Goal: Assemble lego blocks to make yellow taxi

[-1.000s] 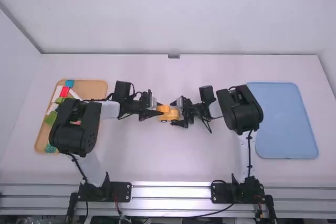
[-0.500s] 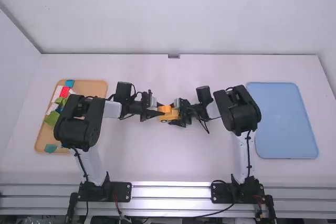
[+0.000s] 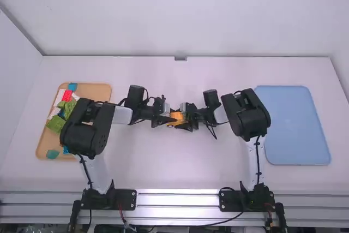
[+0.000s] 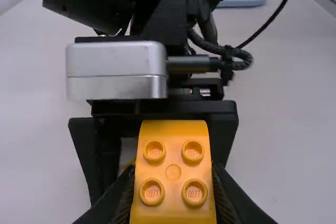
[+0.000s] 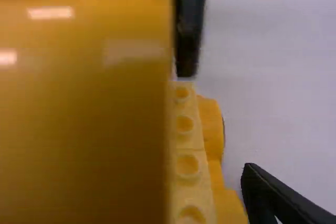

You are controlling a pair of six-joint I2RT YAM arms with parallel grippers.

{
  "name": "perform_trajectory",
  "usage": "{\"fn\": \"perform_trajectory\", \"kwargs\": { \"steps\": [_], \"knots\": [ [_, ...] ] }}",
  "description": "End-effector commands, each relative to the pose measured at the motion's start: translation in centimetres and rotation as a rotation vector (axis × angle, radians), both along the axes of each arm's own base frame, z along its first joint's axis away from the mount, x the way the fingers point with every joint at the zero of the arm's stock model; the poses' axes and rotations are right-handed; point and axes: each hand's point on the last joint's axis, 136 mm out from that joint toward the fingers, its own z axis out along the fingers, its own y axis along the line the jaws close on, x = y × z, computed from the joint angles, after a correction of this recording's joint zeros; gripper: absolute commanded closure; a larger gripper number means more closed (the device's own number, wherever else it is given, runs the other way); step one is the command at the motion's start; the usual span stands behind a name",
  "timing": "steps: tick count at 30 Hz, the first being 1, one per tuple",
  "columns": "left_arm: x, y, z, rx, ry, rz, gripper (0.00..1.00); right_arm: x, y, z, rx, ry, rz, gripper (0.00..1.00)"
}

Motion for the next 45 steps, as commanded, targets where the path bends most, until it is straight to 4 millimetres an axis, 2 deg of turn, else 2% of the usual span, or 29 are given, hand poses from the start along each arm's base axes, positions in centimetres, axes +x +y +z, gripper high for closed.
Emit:
{"fn": "perform_trajectory", "kwargs": {
  "steps": [1, 3, 4, 11, 21, 31, 38, 45],
  "knots": [
    [0.0, 0.4, -0.8, 0.011, 0.052, 0.03, 0.98, -0.1, -0.2, -0.5, -0.001, 0.015, -0.001, 0.39],
    [0.1, 0.4, -0.8, 0.012, 0.05, 0.03, 0.98, -0.1, -0.3, -0.5, 0.003, 0.016, -0.002, 0.41],
    [0.0, 0.3, -0.9, 0.017, 0.051, 0.03, 0.98, 0.0, -0.4, -0.5, 0.002, 0.017, -0.005, 0.46],
    [0.5, 0.6, -1.6, 0.044, 0.067, 0.064, 0.98, -0.2, -0.5, -0.6, -0.004, 0.031, -0.005, 0.5],
    [0.5, 0.6, -2.7, 0.047, 0.079, 0.065, 0.98, -0.2, -0.5, -0.6, -0.003, 0.031, -0.005, 0.5],
    [0.6, 0.4, -2.8, 0.046, 0.054, 0.056, 0.98, -0.2, -0.6, -0.6, -0.002, 0.036, -0.004, 0.51],
    [0.8, 0.5, -3.1, 0.065, 0.058, 0.072, 0.98, -1.3, -0.1, -1.0, -0.014, 0.034, 0.032, 0.51],
    [-0.4, 0.7, -3.9, 0.088, 0.094, 0.048, 0.98, -1.4, 0.1, -1.0, -0.014, 0.033, 0.037, 0.5]
  ]
}}
